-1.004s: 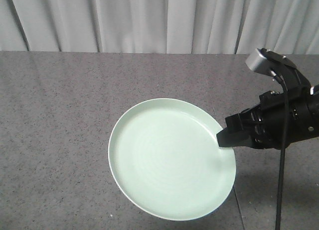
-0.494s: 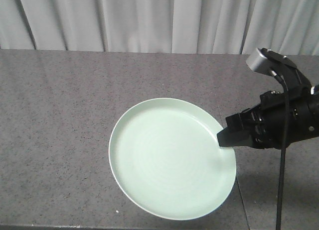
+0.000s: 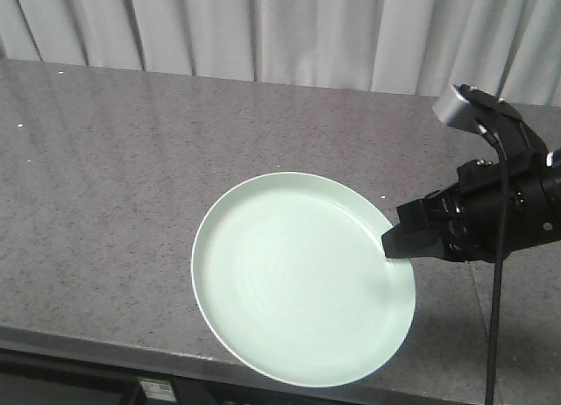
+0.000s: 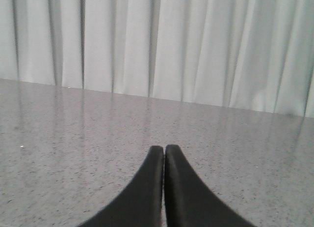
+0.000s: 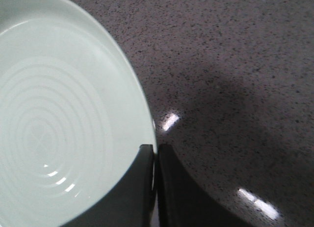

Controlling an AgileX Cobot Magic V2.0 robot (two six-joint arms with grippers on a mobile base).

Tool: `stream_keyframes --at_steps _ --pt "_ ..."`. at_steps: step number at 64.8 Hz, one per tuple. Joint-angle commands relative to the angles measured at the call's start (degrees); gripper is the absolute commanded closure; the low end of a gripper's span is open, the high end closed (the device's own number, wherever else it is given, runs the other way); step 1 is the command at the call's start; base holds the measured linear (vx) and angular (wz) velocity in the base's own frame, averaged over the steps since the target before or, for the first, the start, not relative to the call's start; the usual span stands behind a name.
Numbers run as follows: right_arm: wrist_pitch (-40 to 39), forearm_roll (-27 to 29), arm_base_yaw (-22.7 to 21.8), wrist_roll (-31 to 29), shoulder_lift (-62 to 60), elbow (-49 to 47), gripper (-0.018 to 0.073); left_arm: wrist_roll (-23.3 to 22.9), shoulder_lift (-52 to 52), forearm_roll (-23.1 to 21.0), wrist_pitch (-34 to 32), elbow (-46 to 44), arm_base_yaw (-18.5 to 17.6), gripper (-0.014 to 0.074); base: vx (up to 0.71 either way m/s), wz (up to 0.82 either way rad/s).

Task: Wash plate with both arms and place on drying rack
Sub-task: 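Hold the plate in the right gripper while the base turns away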

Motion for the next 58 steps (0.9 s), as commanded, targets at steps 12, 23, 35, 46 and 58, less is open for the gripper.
stream_keyframes --at_steps 12,23,35,46,58 --pt "-1.9 2.9 0.0 -0.4 -1.6 -1.2 0.0568 -0.5 -0.9 -0.4 -4.4 -1.5 -0.4 0.0603 -0.05 0.4" --pt "-1.9 2.8 0.0 -0.4 -1.6 -1.2 0.0568 -0.5 -0.9 -0.4 -4.4 -1.5 -0.4 0.0603 -0.06 0.48" --pt "-1.9 2.8 0.0 -0.4 -1.6 -1.2 0.0568 -0.5 -0.9 -0.4 -4.4 -1.5 -0.4 0.0603 -0.06 0.51" --pt "-1.9 2.8 0.0 -0.4 -1.6 -1.2 0.0568 -0.5 -0.9 -0.4 -4.4 -1.5 -0.4 0.0603 -0.07 0.51" --pt "-1.9 2.8 0.0 -0.4 -1.6 -1.2 0.0568 -0.5 -0.9 -0.4 -4.4 -1.5 -0.4 0.0603 -0.08 0.51"
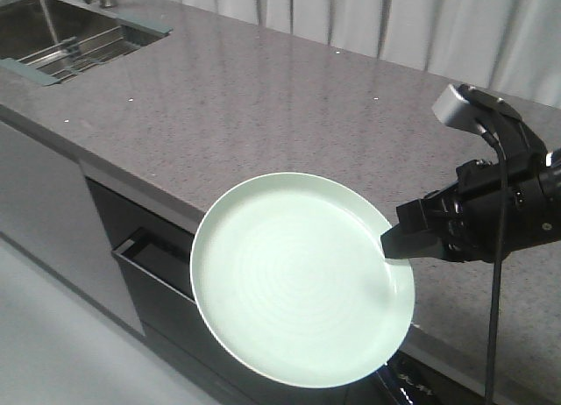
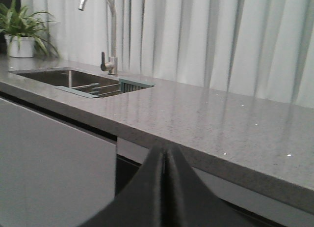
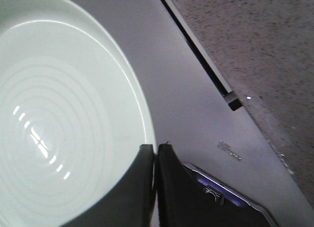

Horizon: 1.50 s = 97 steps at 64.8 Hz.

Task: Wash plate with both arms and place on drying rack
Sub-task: 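Hold the plate in the right gripper while the base turns away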

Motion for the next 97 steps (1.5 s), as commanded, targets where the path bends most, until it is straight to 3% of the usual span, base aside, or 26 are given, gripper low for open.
stream_keyframes --at_steps 1,97 --pt "-1.9 2.7 0.0 -0.4 -1.6 -1.2 0.0568 -0.5 -0.9 -0.4 -4.4 -1.5 -0.4 0.0603 -0.09 0.49" --pt "-1.7 2.8 0.0 -0.4 -1.6 -1.2 0.0568 -0.5 -0.9 -0.4 -4.4 -1.5 -0.4 0.0603 -0.08 0.46"
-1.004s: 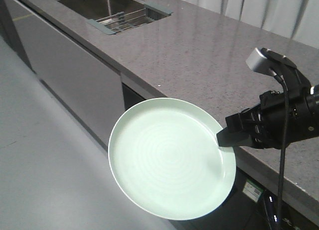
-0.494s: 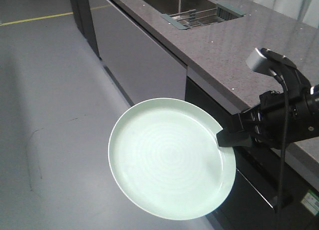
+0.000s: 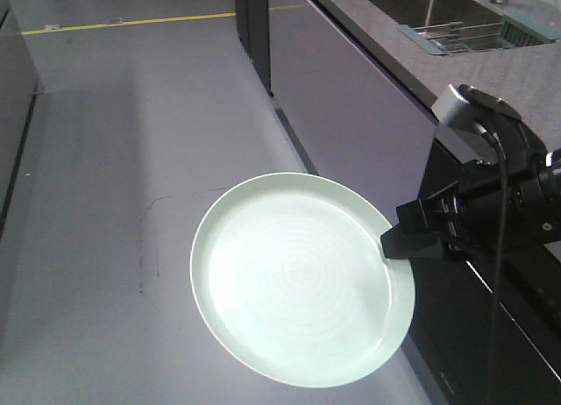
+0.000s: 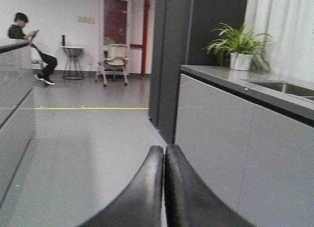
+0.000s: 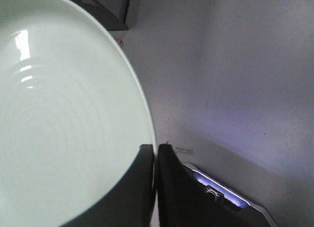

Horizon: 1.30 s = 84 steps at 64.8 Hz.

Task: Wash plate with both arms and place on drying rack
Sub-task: 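Hold the plate in the right gripper while the base turns away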

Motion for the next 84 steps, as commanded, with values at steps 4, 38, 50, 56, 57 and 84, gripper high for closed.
stream_keyframes --at_steps 4,38,50,56,57,84 --pt "-1.7 2.7 0.0 -0.4 -1.6 -1.2 0.0568 -0.5 -0.9 -0.4 -4.4 -1.5 -0.4 0.0603 -0.06 0.41" --pt "-1.7 2.7 0.0 -0.4 -1.6 -1.2 0.0568 -0.5 -0.9 -0.4 -4.4 -1.5 -0.4 0.0603 -0.04 0.34" --pt "-1.7 2.7 0.0 -0.4 -1.6 -1.2 0.0568 -0.5 -0.9 -0.4 -4.4 -1.5 -0.4 0.0603 0.0 0.24" --pt "-1.7 2.7 0.0 -0.4 -1.6 -1.2 0.0568 -0.5 -0.9 -0.4 -4.4 -1.5 -0.4 0.0603 0.03 0.18" --pt "-1.7 2.7 0.0 -0.4 -1.6 -1.2 0.0568 -0.5 -0.9 -0.4 -4.4 -1.5 -0.4 0.0603 0.04 0.16" --pt "-1.7 2.7 0.0 -0.4 -1.6 -1.2 0.0568 -0.5 -0.9 -0.4 -4.4 -1.5 -0.4 0.0603 0.08 0.11"
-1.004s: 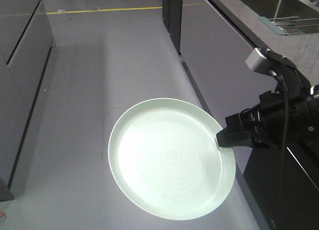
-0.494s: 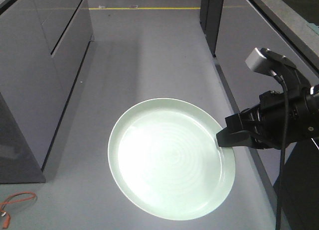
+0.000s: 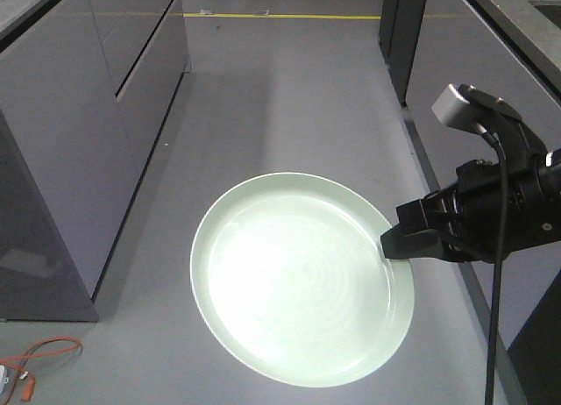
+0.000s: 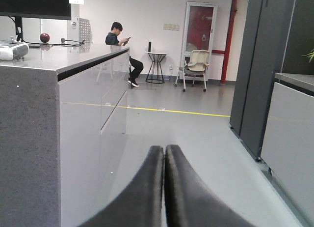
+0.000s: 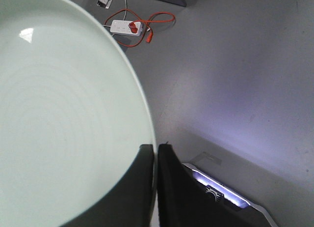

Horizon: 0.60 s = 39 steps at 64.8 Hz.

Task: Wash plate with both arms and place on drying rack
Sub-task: 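Hold the plate in the right gripper while the base turns away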

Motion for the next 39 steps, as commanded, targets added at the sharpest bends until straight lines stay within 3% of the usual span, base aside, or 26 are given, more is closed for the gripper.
stream_keyframes --at_steps 1,39 --pt "-1.7 2.7 0.0 -0.4 -1.6 -1.2 0.0568 -0.5 -0.9 -0.4 -4.4 -1.5 -0.4 0.0603 0.1 0.1" --pt "-1.5 2.8 0.0 -0.4 -1.6 -1.2 0.0568 -0.5 -0.9 -0.4 -4.4 -1.5 -0.4 0.0603 0.13 0.06"
